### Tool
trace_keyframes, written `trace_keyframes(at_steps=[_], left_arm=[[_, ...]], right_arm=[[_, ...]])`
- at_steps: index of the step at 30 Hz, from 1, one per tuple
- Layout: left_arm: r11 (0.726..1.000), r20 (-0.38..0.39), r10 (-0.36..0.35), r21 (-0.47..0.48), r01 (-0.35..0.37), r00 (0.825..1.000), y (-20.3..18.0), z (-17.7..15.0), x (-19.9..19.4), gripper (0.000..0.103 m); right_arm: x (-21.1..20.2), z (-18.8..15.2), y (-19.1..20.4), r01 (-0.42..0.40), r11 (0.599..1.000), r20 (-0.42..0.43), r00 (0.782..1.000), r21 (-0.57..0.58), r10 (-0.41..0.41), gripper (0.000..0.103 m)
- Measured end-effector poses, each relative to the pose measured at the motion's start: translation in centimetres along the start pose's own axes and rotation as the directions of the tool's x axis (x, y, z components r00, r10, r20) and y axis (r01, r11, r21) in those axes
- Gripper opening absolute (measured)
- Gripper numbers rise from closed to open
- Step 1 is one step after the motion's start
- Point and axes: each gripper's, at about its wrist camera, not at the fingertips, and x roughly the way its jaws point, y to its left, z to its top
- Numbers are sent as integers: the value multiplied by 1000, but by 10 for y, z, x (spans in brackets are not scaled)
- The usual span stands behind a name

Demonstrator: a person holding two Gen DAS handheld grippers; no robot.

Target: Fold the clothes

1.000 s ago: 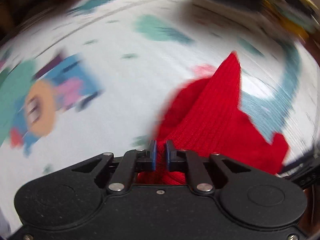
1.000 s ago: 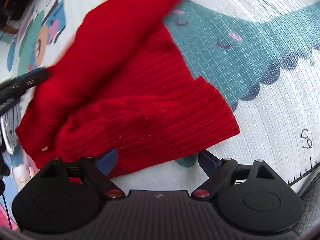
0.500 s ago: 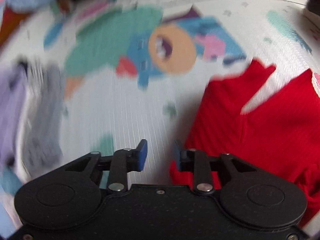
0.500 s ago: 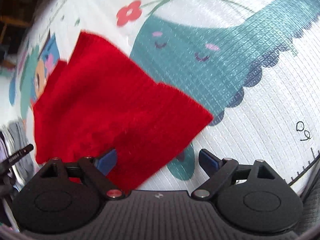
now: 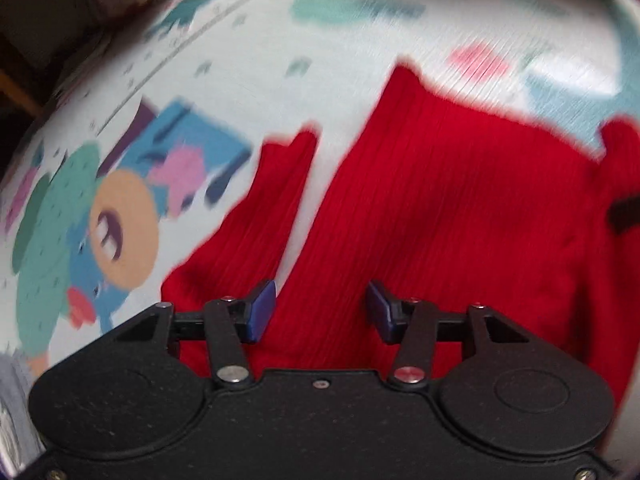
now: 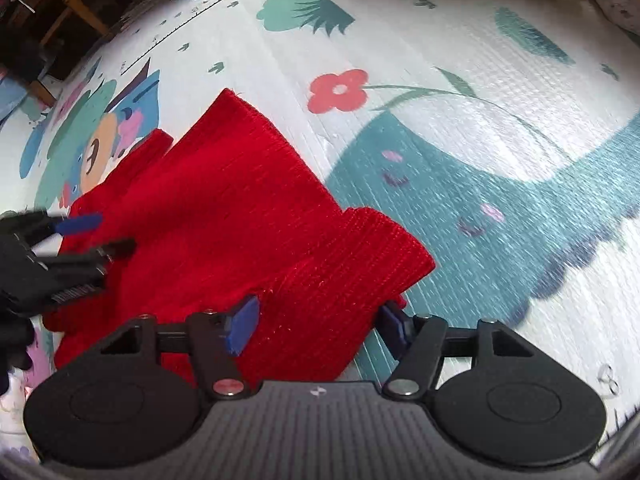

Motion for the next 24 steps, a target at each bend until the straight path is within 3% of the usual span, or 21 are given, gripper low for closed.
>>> trace_keyframes(at_steps=[2, 6, 10, 13, 14, 15, 17, 18, 20, 24], left_arm=[[982, -20, -91, -167, 86, 996, 20, 1, 2, 34], [885, -52, -191, -442, 149, 980, 36, -1, 3, 32], [722, -20, -327, -650, 237, 945, 29, -10, 2, 30], [598, 26, -452, -733, 324, 892, 15, -10, 7, 30], [597, 24, -479, -723, 346, 878, 8, -7, 8, 33], [620, 9, -501, -694, 366, 865, 1, 0, 9, 46], [678, -23, -518, -621, 393, 855, -3, 14, 5, 57], [704, -40, -524, -583, 406, 851, -4, 21, 2, 57], [783, -43, -455, -496, 376, 889, 5, 37, -13, 57], [861, -50, -364, -400, 315, 930, 41, 65, -46, 57]], right_arm=[[9, 13, -1, -8, 1000, 11, 1000, 0, 8, 65], [33, 46, 16, 7, 990, 64, 998, -140, 2, 65], [65, 90, 45, 21, 931, 91, 996, -365, 13, 68], [88, 120, 74, 55, 813, 91, 996, -579, -2, 68], [95, 129, 83, 62, 770, 88, 996, -635, -8, 68], [99, 139, 90, 62, 734, 82, 997, -676, -9, 68], [99, 161, 96, 65, 692, 71, 997, -719, -20, 66], [95, 173, 96, 56, 684, 56, 998, -728, -22, 66], [79, 192, 88, 12, 671, 12, 1000, -742, -5, 70], [38, 213, 61, 15, 630, -38, 997, -777, -71, 75]])
